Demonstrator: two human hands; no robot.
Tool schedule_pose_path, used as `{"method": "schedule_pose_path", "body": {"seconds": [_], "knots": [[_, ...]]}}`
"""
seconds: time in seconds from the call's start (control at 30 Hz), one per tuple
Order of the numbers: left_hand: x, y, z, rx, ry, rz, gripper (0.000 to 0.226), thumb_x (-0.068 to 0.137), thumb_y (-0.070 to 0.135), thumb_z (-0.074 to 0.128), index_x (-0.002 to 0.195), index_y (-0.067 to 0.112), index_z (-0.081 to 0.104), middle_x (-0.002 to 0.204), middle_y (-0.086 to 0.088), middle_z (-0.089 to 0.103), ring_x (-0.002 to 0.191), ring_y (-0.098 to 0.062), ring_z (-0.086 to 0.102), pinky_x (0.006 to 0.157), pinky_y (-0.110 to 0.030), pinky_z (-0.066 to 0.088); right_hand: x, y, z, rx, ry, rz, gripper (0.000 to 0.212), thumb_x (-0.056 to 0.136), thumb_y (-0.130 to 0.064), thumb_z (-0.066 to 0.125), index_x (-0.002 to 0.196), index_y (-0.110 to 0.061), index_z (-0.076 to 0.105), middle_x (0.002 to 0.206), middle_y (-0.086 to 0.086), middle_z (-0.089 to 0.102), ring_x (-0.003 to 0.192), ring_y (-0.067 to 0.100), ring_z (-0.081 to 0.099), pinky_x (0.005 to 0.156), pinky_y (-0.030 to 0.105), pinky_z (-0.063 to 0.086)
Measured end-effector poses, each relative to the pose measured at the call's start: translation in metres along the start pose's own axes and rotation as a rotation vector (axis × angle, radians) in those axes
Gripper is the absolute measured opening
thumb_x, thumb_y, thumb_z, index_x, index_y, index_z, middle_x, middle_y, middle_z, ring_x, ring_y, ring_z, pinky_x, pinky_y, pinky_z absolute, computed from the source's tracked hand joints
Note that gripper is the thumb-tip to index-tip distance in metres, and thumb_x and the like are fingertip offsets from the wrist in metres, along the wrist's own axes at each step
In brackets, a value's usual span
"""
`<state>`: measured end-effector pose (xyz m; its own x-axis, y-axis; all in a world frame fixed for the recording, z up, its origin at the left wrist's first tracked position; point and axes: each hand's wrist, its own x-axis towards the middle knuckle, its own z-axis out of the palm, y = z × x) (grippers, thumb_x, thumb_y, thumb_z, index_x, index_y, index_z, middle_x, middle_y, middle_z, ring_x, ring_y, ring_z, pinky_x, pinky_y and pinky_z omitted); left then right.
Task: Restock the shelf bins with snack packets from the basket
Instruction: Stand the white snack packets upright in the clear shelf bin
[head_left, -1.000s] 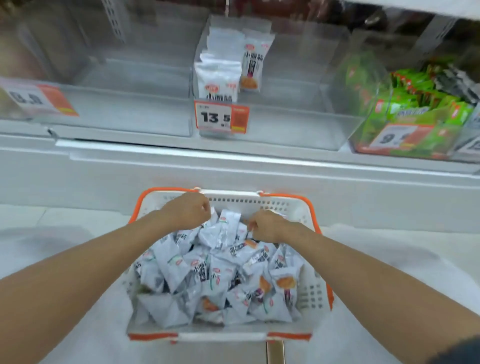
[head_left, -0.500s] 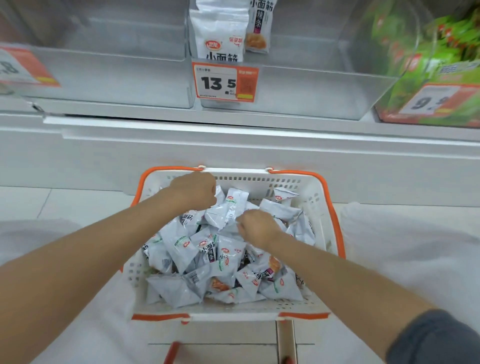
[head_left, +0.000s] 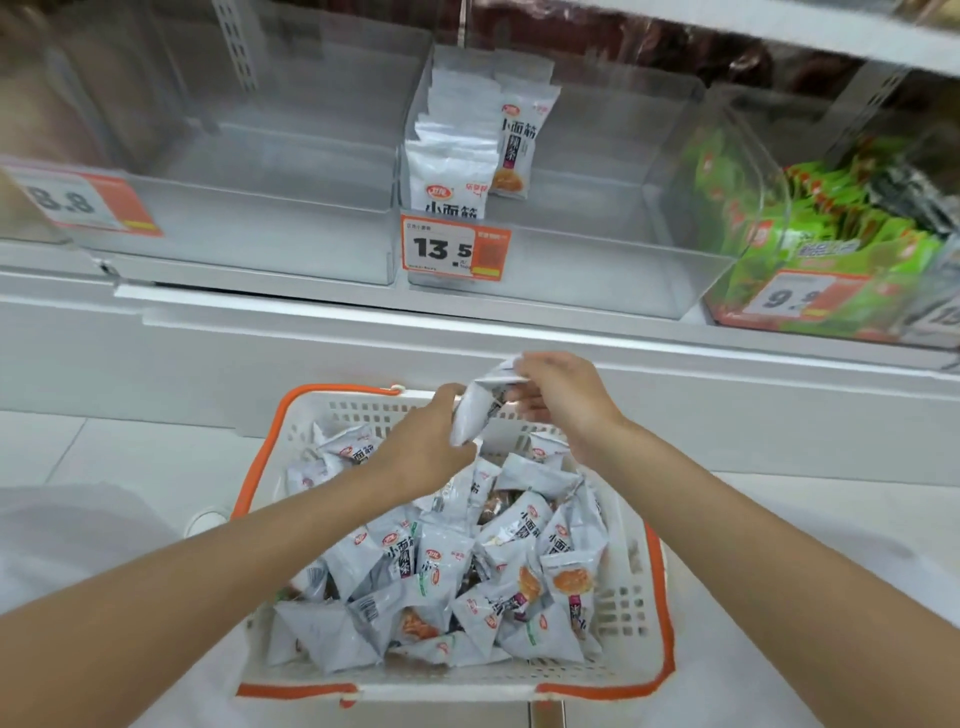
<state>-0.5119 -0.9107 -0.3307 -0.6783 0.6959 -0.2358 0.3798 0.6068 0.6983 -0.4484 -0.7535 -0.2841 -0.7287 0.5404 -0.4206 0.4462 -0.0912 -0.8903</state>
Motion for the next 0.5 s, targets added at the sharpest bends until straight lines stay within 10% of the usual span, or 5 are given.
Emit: {"method": "schedule_pose_path", "body": {"seconds": [0.1, 0.2, 0.5], "knots": [[0.002, 0.0, -0.012, -0.174, -0.204, -0.001, 0.04, 0.092, 0.015, 0.059, 0.128, 0.027, 0.046, 0.117, 0.0, 0.063, 0.095, -0.012, 0.062, 0.08, -0.03, 0.056, 0.01, -0.003, -0.004, -0.541, 0.072, -0.451, 0.036, 0.097, -0.045, 0.05, 0.119, -0.019, 0.061, 0.105, 0.0, 0.059, 0.093, 0.014, 0.055, 0.083, 0.029, 0.043], [-0.002, 0.006, -0.02, -0.422, -0.393, -0.081, 0.03, 0.09, 0.009, 0.063, 0.115, 0.022, 0.055, 0.102, -0.007, 0.068, 0.09, -0.017, 0.069, 0.086, -0.039, 0.058, 0.016, -0.003, -0.001, -0.656, 0.04, -0.749, 0.049, 0.101, -0.041, 0.044, 0.067, -0.011, 0.06, 0.069, 0.004, 0.057, 0.07, 0.021, 0.054, 0.068, 0.034, 0.039], [-0.01, 0.011, -0.027, -0.515, -0.485, -0.094, 0.012, 0.092, 0.019, 0.066, 0.103, 0.016, 0.063, 0.1, -0.008, 0.07, 0.089, -0.013, 0.07, 0.079, -0.035, 0.06, 0.026, -0.007, 0.009, -0.549, 0.265, -0.629, 0.065, 0.1, -0.046, 0.045, 0.045, -0.019, 0.024, 0.041, 0.001, 0.029, 0.044, 0.023, 0.031, 0.053, 0.04, 0.035]]}}
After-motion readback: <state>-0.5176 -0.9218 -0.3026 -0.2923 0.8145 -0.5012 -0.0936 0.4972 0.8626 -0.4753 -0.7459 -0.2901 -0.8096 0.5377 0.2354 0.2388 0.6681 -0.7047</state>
